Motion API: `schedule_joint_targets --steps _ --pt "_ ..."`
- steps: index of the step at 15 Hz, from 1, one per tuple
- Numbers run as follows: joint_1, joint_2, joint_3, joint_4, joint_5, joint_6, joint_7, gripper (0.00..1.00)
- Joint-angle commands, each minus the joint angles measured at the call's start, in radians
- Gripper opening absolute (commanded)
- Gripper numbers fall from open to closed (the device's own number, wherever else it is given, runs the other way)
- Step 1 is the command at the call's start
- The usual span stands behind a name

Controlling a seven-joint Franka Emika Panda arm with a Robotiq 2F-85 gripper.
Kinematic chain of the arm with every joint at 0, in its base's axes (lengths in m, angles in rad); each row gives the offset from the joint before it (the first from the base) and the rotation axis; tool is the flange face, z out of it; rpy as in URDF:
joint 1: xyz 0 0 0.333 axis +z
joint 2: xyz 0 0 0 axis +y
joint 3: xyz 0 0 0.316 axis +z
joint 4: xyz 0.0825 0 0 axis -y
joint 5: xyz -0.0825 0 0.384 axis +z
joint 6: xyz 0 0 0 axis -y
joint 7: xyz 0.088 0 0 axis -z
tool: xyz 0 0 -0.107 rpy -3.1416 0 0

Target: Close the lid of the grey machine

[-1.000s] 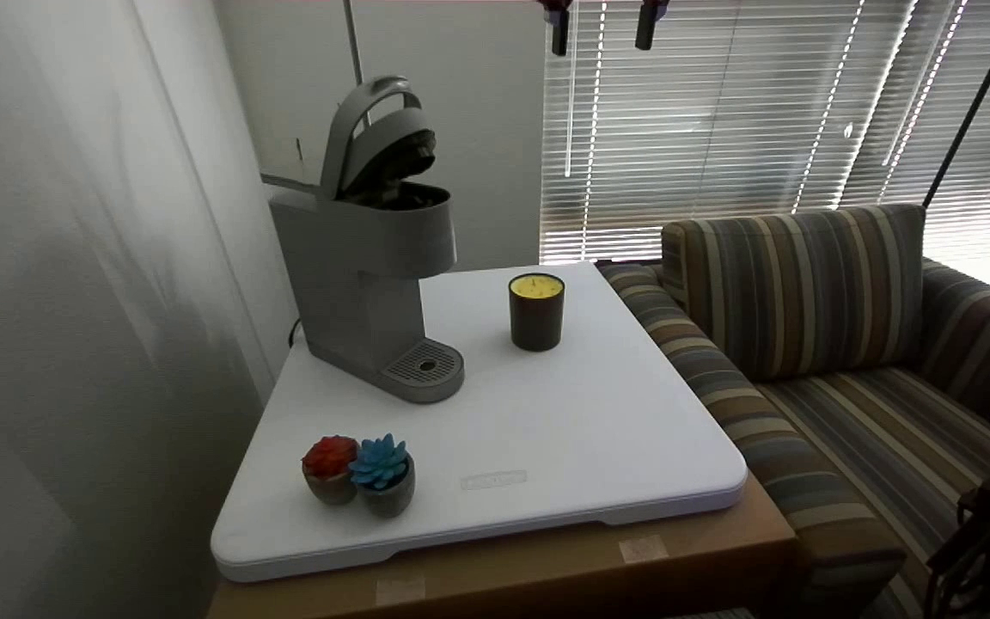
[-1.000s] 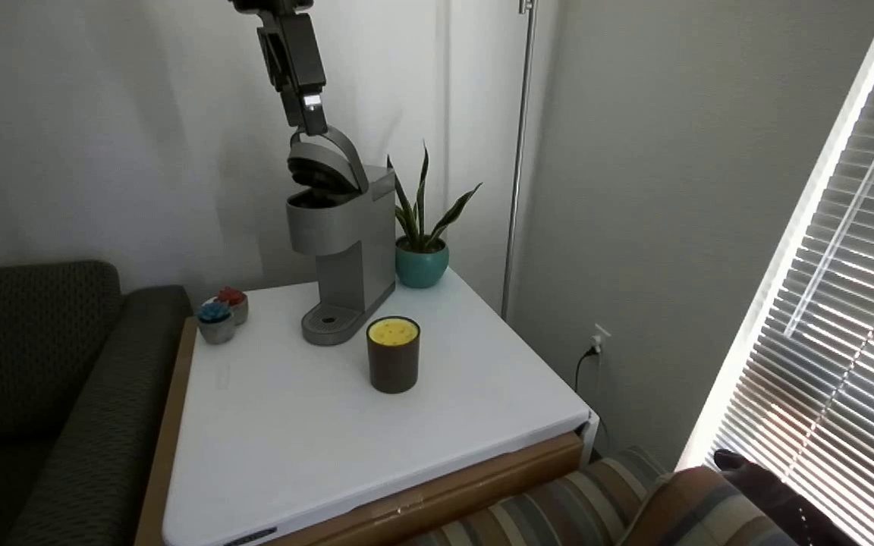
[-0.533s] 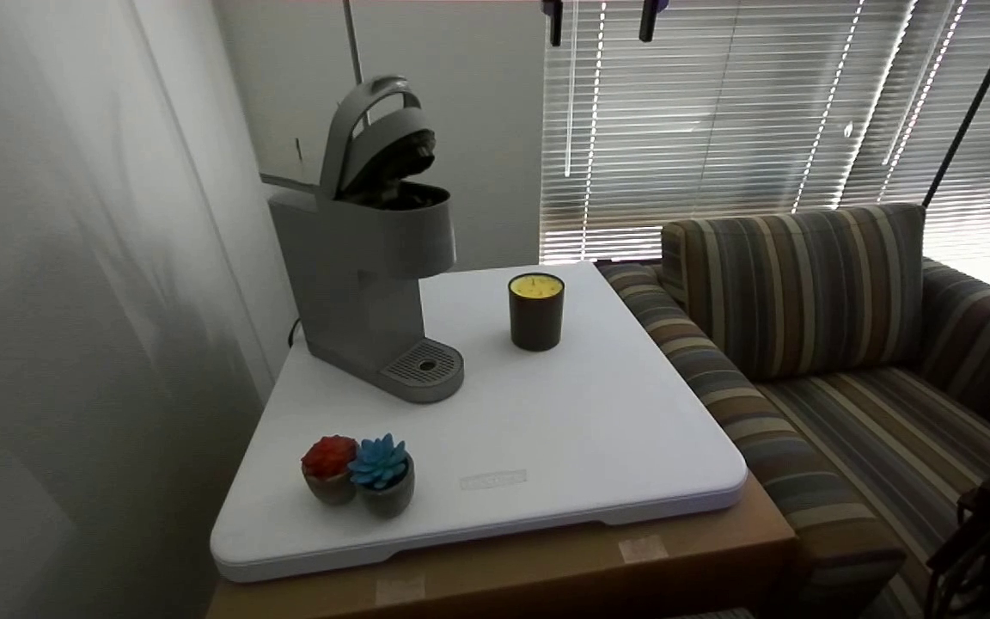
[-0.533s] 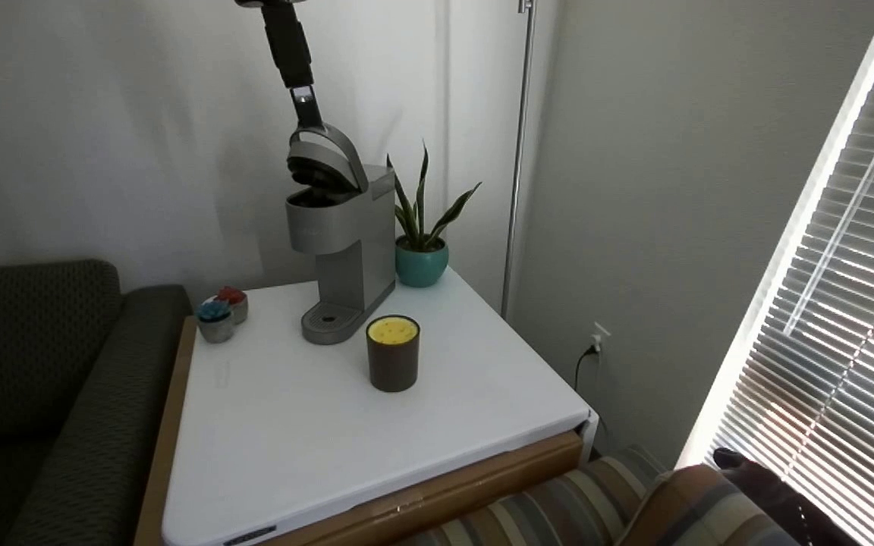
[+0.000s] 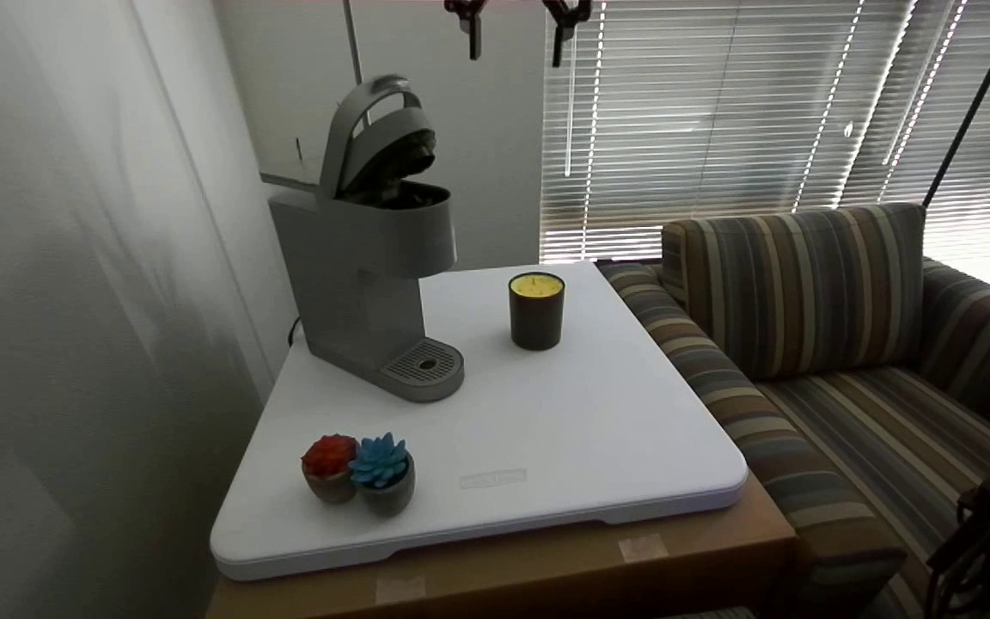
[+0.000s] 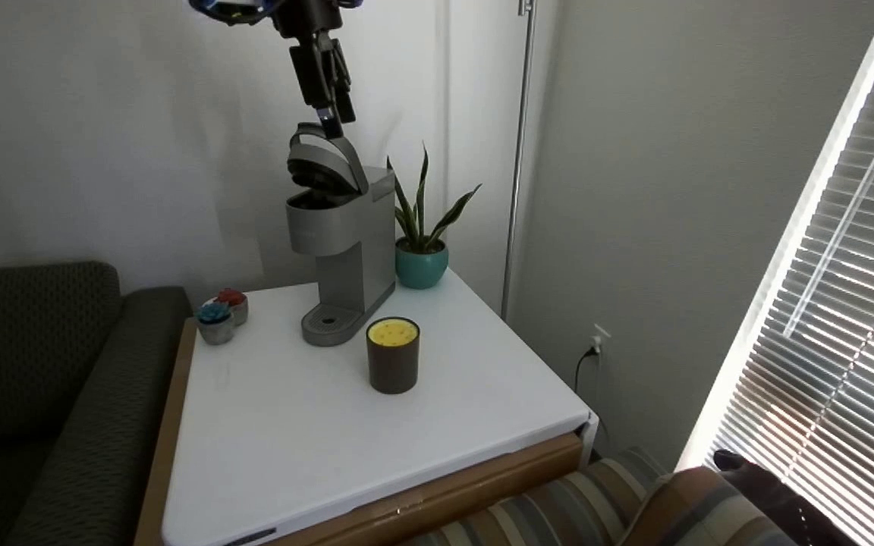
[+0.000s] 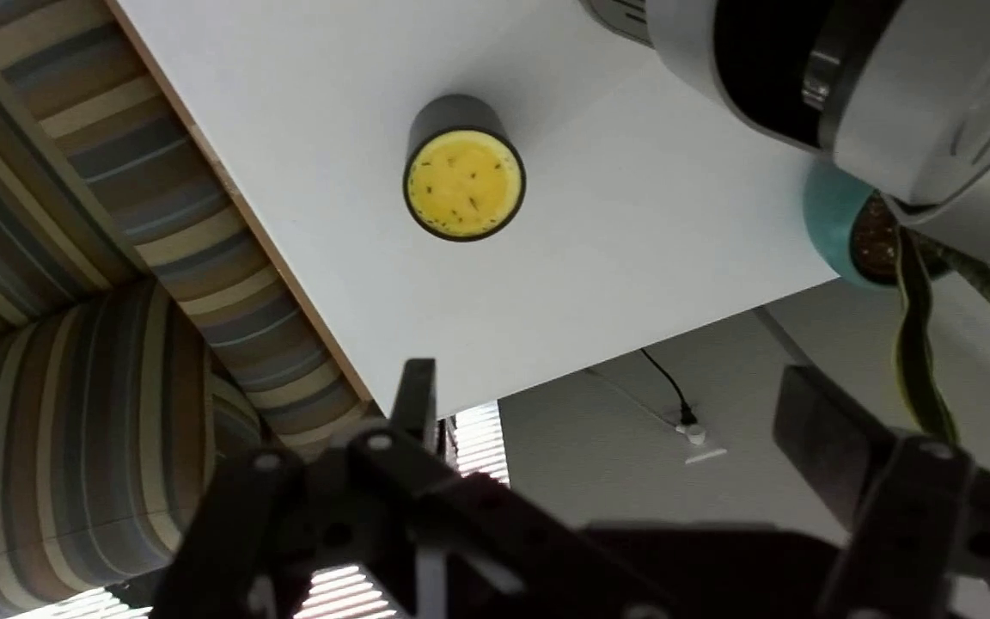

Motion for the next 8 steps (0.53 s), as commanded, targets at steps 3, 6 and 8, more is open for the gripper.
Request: schedule_joint_targets --steps 3,6,8 --pt "0.024 0.215 -0.042 0.335 -0.013 -0.022 -0.046 1.00" --pt "0.015 0.308 -0.026 0.491 -0.024 -0.029 -0.084 1.00" --pt "0.035 0.374 -0.046 0.598 0.000 -0.040 -0.126 1.00"
